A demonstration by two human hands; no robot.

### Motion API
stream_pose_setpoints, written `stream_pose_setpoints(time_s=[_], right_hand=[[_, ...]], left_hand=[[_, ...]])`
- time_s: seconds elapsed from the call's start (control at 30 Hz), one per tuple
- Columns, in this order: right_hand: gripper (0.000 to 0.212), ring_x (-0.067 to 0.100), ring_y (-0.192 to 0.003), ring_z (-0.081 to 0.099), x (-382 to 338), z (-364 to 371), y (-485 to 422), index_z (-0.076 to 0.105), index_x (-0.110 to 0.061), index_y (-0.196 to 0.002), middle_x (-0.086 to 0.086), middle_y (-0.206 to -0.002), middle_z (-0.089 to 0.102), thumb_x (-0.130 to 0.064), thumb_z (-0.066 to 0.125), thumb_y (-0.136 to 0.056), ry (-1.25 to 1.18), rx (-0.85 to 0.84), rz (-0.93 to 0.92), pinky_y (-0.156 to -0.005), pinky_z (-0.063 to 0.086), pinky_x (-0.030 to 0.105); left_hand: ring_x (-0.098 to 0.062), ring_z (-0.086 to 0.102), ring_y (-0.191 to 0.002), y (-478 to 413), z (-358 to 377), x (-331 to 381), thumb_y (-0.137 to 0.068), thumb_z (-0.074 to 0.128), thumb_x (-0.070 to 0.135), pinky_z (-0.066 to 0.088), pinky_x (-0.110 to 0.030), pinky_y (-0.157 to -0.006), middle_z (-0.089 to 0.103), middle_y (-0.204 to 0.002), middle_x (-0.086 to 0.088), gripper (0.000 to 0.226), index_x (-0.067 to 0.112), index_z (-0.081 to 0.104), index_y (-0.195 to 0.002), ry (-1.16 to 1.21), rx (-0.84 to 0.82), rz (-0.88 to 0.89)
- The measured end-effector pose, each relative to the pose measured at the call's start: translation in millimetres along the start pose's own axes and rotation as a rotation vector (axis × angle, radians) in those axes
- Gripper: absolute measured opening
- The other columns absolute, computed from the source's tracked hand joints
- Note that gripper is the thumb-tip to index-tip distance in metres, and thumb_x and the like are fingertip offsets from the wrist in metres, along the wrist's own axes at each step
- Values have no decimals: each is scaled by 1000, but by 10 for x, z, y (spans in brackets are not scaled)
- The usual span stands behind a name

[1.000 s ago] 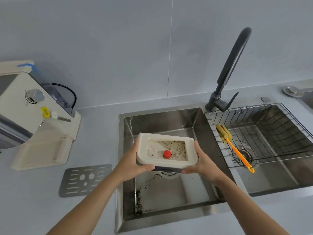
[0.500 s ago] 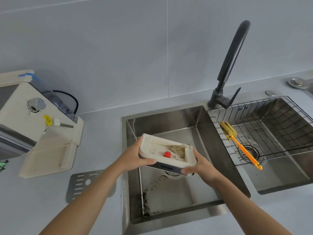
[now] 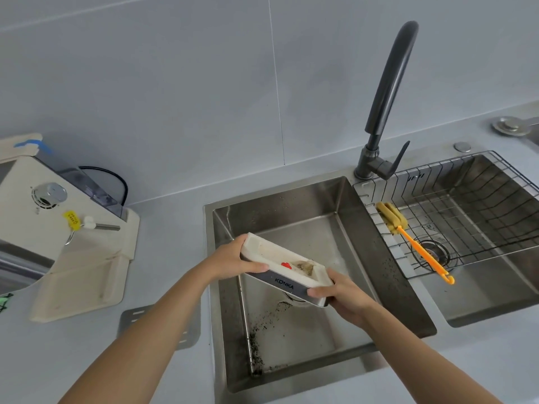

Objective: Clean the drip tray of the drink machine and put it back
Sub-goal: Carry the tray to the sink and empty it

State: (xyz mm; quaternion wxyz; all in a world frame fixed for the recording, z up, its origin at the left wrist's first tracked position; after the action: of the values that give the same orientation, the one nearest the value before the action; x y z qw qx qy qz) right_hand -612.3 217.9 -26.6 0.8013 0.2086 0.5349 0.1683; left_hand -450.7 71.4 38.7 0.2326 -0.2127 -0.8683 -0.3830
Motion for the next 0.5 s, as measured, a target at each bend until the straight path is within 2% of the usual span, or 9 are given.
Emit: stream_pose_setpoints(time_s=[0.07,0.13,0.2,0.3,0.4,0.5], right_hand=[[68,16,-89,61,28,7,-6,59,-13,-105,2,-98,68,-20,77,-40,-43,-5,28,-69,49,20],[59,18,-83,63,70,5,-22,62,-8,-97,6,-92,69,-18,77,-41,-107,-4,66,-68,50,22],[47,17,-76,66,117,12,-39,63,-2,-93,9,-86,70,-11,75,-49,-185,-7,108,-62,52,20],[27,12,-66,69,145,35,-36,65,1,-89,6,-75,74,-6,63,-64,-309,-8,136,-55,52,17],[9,7,-54,68,159,55,-13,64,-1,-89,1,-64,73,-3,57,-83,-381,24,172,-48,50,14],[16,8,-50,66,189,53,-15,61,-3,-91,1,-60,72,-7,46,-91,-440,64,196,-47,51,16]], left_hand=[[-16,48,-118,-31,-26,30,-71,71,45,44,-35,-99,49,-128,6,78,25,32,-136,-6,-3,-21],[-16,49,-114,-57,-50,81,-72,68,50,43,-31,-95,49,-128,6,78,23,32,-136,-32,4,-37],[-19,46,-120,-96,-73,131,-76,65,50,37,-28,-93,44,-136,2,83,18,26,-141,-76,27,-63],[-21,41,-129,-152,-98,204,-75,63,54,35,-30,-98,38,-145,-2,88,16,24,-144,-79,53,-90],[-18,46,-117,-207,-102,249,-73,64,55,38,-29,-91,45,-136,-1,84,15,32,-139,-70,68,-99],[-14,47,-104,-230,-83,268,-71,66,55,37,-27,-84,50,-127,0,74,16,42,-129,-27,74,-96]])
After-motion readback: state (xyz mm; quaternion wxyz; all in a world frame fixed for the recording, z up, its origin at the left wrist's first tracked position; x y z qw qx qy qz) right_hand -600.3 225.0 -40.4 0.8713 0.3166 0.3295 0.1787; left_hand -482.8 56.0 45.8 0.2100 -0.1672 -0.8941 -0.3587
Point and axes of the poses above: each hand's wrist, its own y-axis away from the middle knuckle, its own z-axis out of the palm, x = y × z, the point moved 4 cm from there along -y, towards the middle knuckle
